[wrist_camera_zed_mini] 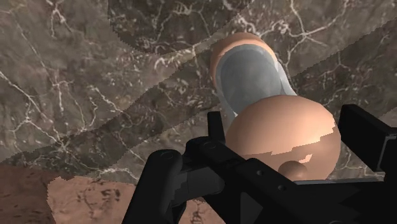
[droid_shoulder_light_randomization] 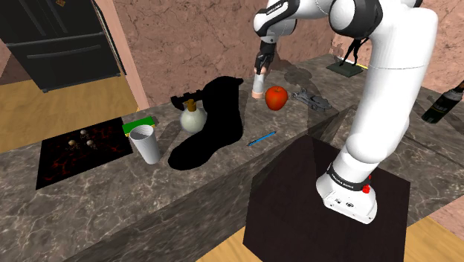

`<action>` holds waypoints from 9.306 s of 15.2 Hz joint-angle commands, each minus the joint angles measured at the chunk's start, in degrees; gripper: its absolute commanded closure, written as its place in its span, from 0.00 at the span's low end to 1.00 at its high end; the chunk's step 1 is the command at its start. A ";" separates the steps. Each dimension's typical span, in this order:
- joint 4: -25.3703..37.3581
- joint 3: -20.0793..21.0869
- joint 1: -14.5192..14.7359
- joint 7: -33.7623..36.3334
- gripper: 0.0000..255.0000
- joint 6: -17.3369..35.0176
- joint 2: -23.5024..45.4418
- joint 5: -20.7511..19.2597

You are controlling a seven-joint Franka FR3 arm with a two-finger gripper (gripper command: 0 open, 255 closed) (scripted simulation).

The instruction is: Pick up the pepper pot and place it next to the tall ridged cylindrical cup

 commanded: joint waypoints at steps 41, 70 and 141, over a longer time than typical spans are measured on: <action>31.78 -1.19 -1.66 2.58 1.00 -32.23 -0.63 -1.35; 10.78 13.08 16.60 33.95 1.00 -30.53 -22.08 -10.54; 6.03 35.02 38.22 79.70 1.00 -7.64 -2.38 -16.96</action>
